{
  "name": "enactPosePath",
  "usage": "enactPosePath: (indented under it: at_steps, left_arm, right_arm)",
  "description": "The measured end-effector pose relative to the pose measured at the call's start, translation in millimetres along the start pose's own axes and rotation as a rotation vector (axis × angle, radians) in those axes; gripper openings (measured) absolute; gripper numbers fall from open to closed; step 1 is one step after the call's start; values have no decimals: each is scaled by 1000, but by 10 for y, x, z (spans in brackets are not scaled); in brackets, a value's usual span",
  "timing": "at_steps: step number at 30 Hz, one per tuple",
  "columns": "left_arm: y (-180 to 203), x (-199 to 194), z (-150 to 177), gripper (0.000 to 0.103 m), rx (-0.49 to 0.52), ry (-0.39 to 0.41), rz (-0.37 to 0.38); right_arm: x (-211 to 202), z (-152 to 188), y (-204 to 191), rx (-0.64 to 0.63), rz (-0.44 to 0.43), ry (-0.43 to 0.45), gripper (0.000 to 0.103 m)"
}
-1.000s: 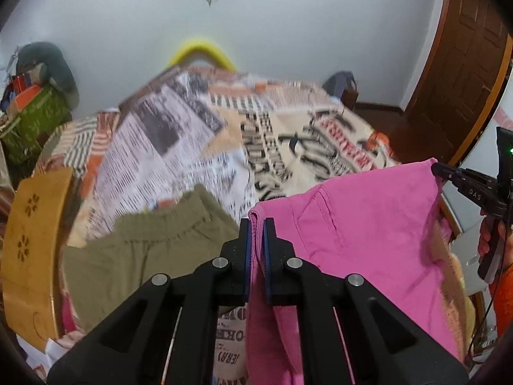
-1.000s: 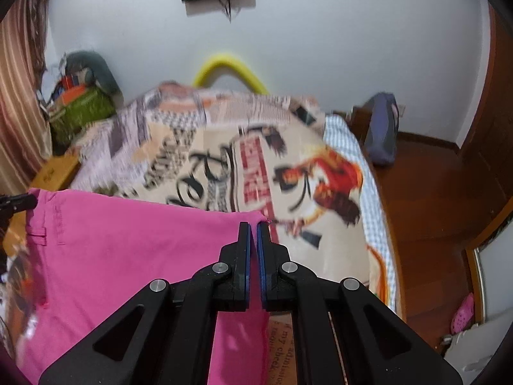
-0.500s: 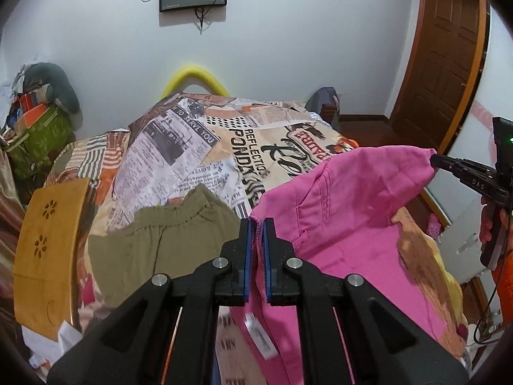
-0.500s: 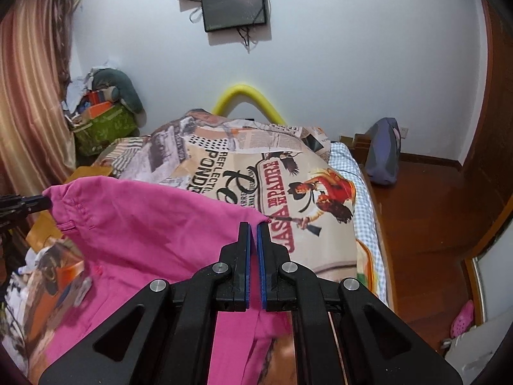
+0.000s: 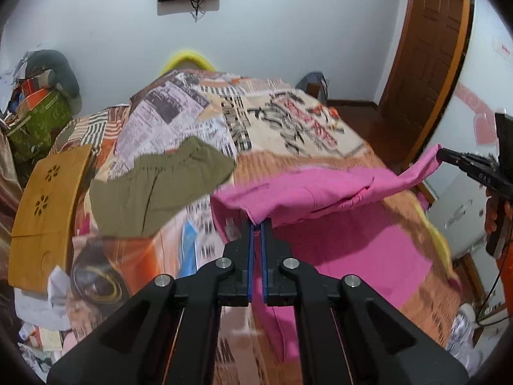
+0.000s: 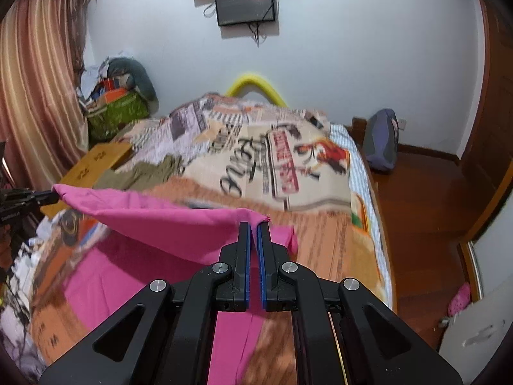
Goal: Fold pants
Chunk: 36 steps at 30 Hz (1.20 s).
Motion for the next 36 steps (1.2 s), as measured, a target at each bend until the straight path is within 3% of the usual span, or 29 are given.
enactPosePath:
  at_steps: [8, 14, 19, 23, 26, 27, 28, 30, 36]
  left_arm:
    - [233, 200, 637, 3, -56, -124, 95]
    - [255, 158, 907, 3, -80, -164, 72]
    - [212, -61, 820, 3, -49, -124, 14]
    - [338, -214, 605, 6, 15, -88, 18]
    - [509, -240, 454, 12, 81, -70, 37]
    - [559, -228, 426, 16, 98, -70, 42]
    - [617, -203, 399, 25, 121, -72, 47]
    - [752, -123, 370, 35, 176, -84, 50]
    - [985, 178, 481, 41, 268, -168, 70]
  right_arm:
    - [94, 708, 132, 40, 32, -117, 4]
    - [67, 1082, 309, 92, 48, -184, 4]
    - [-80, 1138, 408, 112, 78, -186, 4]
    - [-198, 1034, 323, 87, 84, -148, 8]
    - [-254, 960, 163, 58, 63, -117, 20]
    - [-270, 941, 95, 51, 51, -107, 29]
    - [-288, 930, 19, 43, 34, -97, 40]
    - [-288, 921, -93, 31, 13, -84, 47]
    - [-147, 997, -357, -9, -35, -100, 52]
Point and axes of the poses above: each gripper's, at about its wrist camera, not at the fingertips, and x roughly the way its jaws point, y to its right, z to its underside, the point moved 5 cm from there along x, roughly the way its jaws point, and after that the axes turned 15 degrees about x, right-handed, at the moved point
